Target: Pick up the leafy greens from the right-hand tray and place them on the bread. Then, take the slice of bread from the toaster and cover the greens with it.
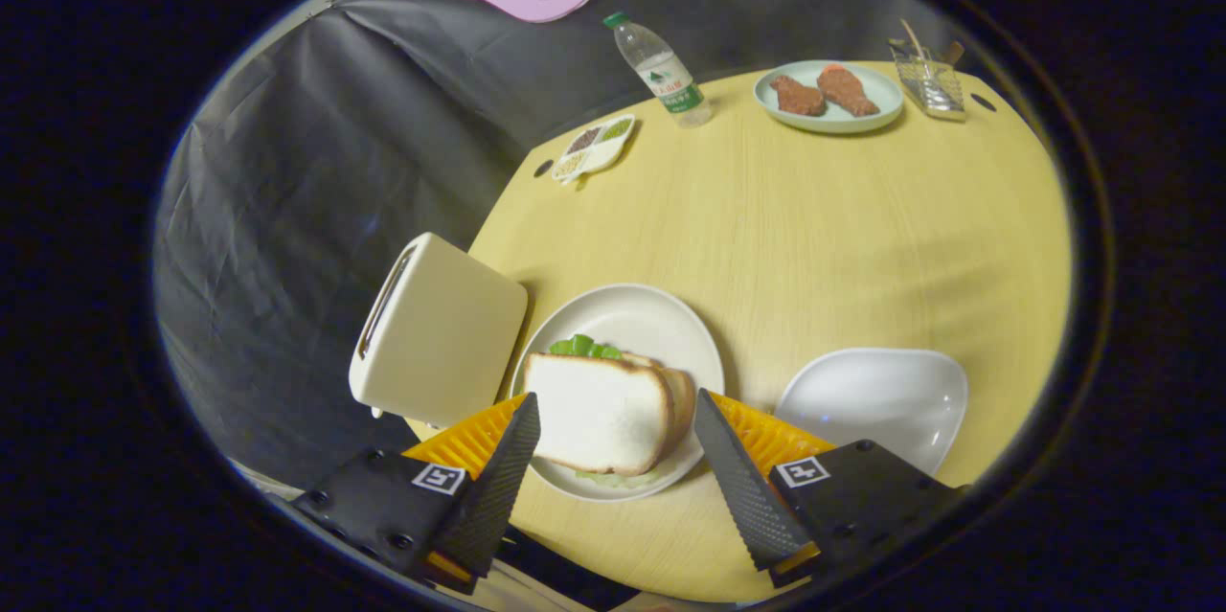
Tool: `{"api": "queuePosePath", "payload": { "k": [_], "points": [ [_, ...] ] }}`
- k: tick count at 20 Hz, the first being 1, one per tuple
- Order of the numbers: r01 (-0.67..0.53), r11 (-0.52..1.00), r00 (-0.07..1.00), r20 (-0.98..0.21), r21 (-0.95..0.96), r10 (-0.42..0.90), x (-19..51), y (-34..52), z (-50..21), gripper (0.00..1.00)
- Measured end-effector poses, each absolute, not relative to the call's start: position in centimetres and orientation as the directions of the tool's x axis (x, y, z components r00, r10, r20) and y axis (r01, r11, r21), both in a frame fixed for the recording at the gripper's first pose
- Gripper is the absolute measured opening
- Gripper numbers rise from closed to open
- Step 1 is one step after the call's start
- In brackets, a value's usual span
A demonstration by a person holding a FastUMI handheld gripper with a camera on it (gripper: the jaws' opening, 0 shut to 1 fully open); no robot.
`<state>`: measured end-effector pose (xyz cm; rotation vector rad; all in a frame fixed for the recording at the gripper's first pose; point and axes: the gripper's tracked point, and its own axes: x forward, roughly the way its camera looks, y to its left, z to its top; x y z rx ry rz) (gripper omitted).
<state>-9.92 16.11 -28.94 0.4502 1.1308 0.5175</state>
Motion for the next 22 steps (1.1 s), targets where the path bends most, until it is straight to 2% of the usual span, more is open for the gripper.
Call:
{"api": "queuePosePath", "payload": {
  "k": [5,13,18,22],
  "points": [
    [-0.204,0.841,0.524,-0.67,0.501,0.527,-7.1,12.3,-25.3,1.0],
    [-0.159,0.945,0.809,-0.511,0.286,0.29,-2.4,4.4,-17.2,1.0],
    [-0.094,0.99,0.924,-0.362,0.104,0.125,-1.3,0.1,-11.9,1.0],
    [-0.038,0.999,0.966,-0.256,0.001,0.037,-1.3,-1.7,-8.7,1.0]
  ]
}}
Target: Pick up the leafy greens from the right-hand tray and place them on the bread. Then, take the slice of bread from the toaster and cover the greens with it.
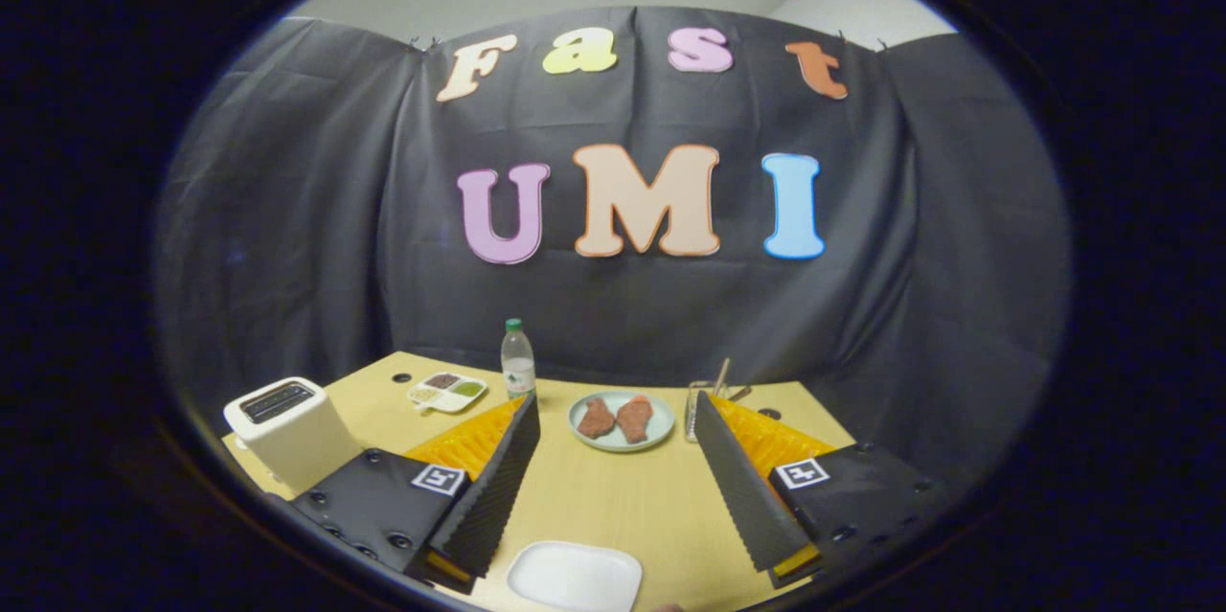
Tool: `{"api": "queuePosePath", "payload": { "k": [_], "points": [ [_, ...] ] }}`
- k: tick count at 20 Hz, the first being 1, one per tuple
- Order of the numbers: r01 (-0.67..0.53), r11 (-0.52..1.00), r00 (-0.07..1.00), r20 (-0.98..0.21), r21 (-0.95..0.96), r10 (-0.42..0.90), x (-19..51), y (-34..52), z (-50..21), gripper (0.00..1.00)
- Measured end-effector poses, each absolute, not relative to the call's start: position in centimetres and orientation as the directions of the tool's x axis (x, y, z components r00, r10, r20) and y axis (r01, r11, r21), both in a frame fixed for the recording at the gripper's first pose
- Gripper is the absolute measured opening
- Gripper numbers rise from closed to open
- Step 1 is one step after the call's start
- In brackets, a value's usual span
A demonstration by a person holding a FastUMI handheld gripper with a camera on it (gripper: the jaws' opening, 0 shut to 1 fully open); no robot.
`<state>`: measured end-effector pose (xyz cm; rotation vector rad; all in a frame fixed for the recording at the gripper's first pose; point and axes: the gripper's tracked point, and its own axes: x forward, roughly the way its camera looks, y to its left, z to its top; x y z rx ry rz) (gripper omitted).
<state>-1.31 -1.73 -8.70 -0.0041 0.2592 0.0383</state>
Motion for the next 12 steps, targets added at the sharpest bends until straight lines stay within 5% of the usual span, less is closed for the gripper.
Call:
{"api": "queuePosePath", "payload": {
  "k": [12],
  "points": [
    [0.013,1.0,0.994,-0.113,-0.024,-0.016,-0.4,-3.6,-3.1,1.0]
  ]
}}
